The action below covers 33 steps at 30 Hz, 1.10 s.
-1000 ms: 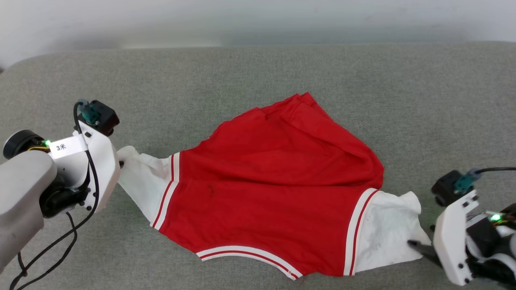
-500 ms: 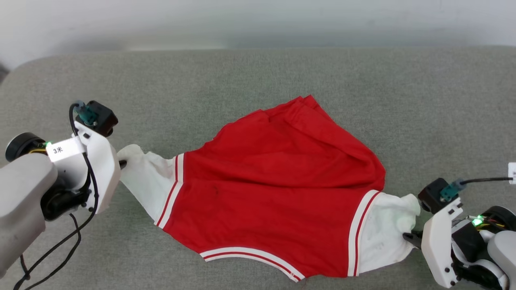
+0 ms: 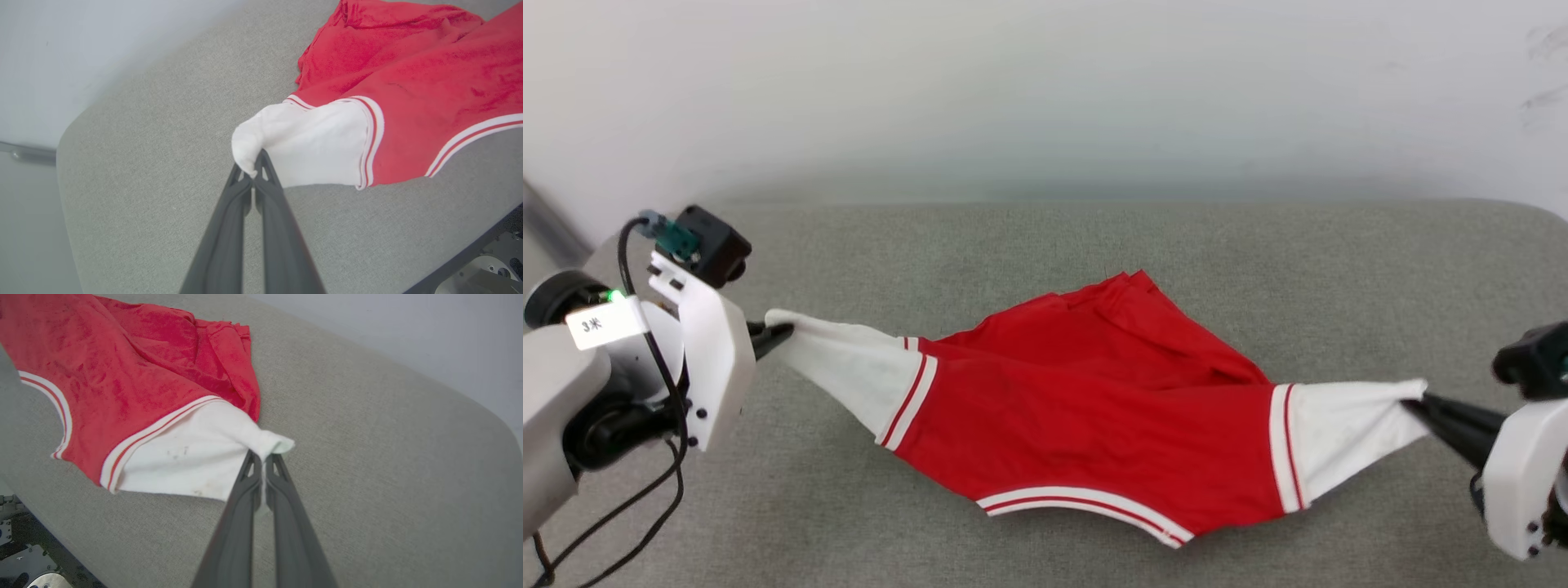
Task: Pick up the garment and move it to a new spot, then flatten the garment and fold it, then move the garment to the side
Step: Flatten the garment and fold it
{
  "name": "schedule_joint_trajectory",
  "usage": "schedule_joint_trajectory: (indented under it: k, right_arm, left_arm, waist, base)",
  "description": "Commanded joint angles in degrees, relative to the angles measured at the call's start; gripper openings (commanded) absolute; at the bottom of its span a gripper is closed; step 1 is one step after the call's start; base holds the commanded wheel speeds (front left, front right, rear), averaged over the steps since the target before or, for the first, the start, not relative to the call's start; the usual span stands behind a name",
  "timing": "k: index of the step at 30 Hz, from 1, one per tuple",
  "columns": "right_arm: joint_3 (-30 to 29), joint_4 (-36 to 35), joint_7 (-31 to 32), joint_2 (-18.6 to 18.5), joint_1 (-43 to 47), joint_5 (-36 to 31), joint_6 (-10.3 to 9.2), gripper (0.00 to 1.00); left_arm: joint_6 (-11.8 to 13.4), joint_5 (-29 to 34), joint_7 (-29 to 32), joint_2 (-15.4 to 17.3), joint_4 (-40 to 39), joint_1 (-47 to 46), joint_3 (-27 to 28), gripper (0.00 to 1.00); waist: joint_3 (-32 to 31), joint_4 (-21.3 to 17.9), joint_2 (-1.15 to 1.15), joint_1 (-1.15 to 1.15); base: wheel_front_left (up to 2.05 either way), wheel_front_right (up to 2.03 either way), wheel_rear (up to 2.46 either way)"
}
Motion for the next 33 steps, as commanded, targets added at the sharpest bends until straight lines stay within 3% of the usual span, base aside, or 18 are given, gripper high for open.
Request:
schedule_joint_trajectory:
  k: [1,6,15,24,33]
  right_arm:
    - [-2.0,-1.3,-0.5,-0.6,0.6,0.1,-0.04,0.00]
    - [-10.3,-5.4,-1.7,-1.7,-1.4,-0.8,-0.04,0.00]
    - [-17.6,-6.2,0.2,-0.7,-13.0,-4.4,-0.04,0.00]
    - [-15.8,1.4,2.1,4.5,-38.0,-12.5,-0.04,0.00]
    - [-11.7,15.5,-2.7,12.7,-62.7,-21.4,-0.04,0.00]
  left_arm:
    - [0.6,0.2,0.0,0.7,-1.8,-1.3,0.7,0.00]
    - [1.8,0.4,-0.7,1.3,-7.1,-4.4,3.2,0.00]
    - [1.7,1.6,-1.9,-4.4,-7.0,-13.7,7.6,0.00]
    - [1.5,8.8,-6.4,-11.5,3.9,-28.2,12.0,0.00]
    - [1.2,13.9,-12.7,-16.4,15.9,-43.1,16.2,0.00]
  waist:
    - [-1.2,-0.1,0.00,0.00]
    - [-1.8,0.0,0.00,0.00]
    - [1.2,0.1,0.00,0.00]
    - [12.5,-1.1,0.00,0.00]
    - [21.4,-2.1,0.00,0.00]
  base:
    - [0.00,0.00,0.00]
    - [0.00,0.00,0.00]
    - [0.00,0.00,0.00]
    - [0.00,0.00,0.00]
    - [0.00,0.00,0.00]
